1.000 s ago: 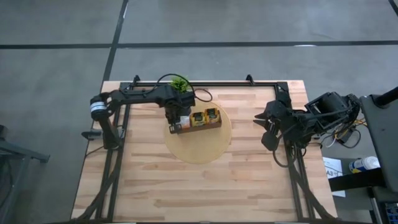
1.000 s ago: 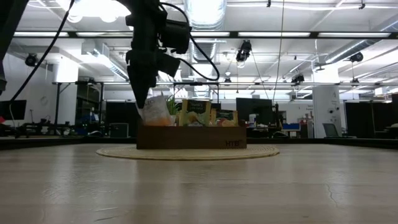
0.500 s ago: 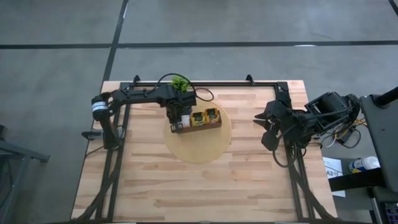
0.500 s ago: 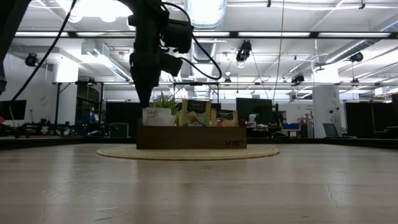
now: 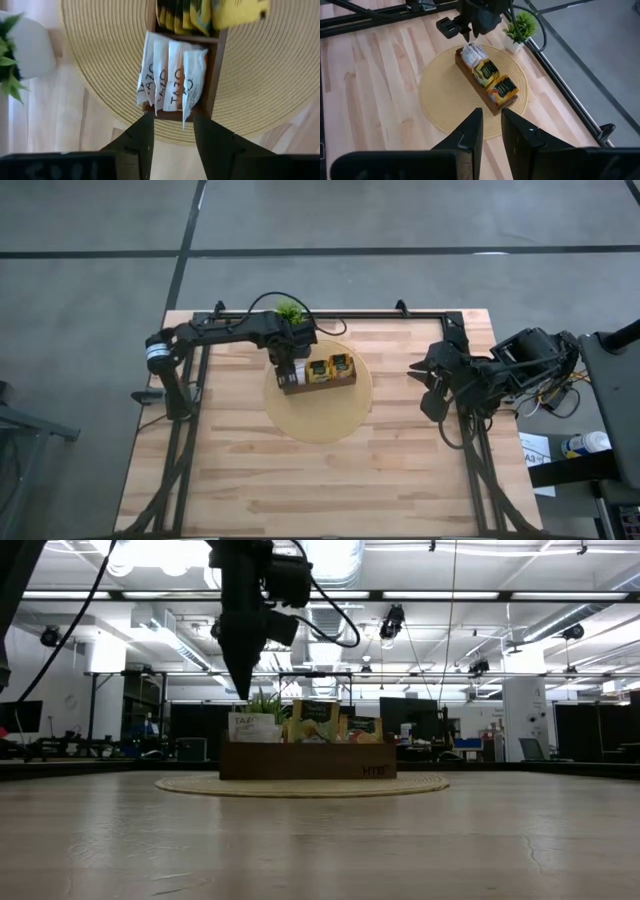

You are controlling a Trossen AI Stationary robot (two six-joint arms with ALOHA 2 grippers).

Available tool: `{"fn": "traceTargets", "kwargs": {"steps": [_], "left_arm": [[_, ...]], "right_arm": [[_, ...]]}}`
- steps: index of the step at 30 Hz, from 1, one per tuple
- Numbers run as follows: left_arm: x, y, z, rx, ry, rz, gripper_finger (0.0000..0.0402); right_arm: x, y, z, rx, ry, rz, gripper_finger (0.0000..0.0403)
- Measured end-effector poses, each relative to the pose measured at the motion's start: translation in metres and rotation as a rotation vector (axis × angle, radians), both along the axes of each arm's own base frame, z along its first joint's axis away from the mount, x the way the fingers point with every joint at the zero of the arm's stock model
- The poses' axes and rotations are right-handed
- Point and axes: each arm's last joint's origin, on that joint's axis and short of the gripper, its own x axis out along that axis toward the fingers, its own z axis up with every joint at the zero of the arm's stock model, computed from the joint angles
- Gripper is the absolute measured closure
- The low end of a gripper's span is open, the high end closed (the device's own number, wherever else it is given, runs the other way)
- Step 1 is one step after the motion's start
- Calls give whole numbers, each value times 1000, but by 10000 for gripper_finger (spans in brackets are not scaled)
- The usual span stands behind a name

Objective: Pick & Place Tea
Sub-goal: Return to Home Position

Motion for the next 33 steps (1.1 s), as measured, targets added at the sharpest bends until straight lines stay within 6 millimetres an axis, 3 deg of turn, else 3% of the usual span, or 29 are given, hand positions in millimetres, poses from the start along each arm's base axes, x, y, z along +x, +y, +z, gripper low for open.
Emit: {"fn": "traceTargets", "kwargs": {"steps": [6,14,25,29,33], "left_arm": [[-5,-3,14,-18,-66,44,279],[-16,-19,33,-49,-317,125,392],[-41,-60,65,-50,-811,98,401],[-58,-74,65,-77,-989,79,401],[-79,-82,61,-119,-1090,102,401]], "right_arm": [[0,0,0,-20,8,16,335],[9,2,-7,-65,21,57,335],[33,-13,-23,-97,67,114,342],[38,-23,-27,-69,40,140,382],[37,-34,-32,-68,19,137,394]]}}
